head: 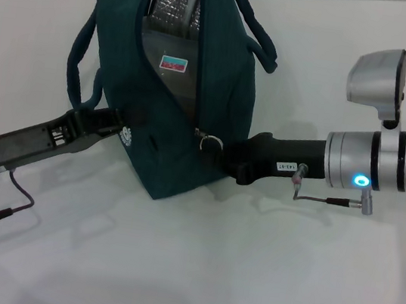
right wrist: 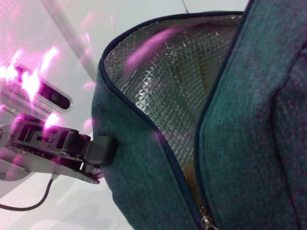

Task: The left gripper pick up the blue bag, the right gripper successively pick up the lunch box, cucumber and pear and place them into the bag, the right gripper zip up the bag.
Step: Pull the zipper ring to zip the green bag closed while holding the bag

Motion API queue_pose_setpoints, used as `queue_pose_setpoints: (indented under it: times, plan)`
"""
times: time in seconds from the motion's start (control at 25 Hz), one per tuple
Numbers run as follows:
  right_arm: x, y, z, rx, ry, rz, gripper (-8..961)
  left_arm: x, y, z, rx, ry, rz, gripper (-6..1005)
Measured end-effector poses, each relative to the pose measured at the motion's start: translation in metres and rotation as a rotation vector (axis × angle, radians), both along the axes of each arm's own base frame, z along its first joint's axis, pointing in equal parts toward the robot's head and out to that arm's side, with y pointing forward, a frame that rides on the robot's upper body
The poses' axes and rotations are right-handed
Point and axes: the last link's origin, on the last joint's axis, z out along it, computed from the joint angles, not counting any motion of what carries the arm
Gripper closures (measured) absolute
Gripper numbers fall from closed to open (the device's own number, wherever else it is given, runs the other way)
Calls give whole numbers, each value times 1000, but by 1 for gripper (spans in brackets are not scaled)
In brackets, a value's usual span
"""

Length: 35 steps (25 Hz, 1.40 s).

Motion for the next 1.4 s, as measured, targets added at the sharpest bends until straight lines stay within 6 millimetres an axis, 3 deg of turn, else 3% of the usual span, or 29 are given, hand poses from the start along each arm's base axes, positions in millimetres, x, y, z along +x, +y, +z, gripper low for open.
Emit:
queue_pose_setpoints:
  times: [0.64,1.4]
  plan:
    - [-2,0,12,20,61,-3,940,-2,0,1,9,9,-3,923]
    - [-26,8,28,43,105,93,941,-3,-1,1,15,12,-4,923]
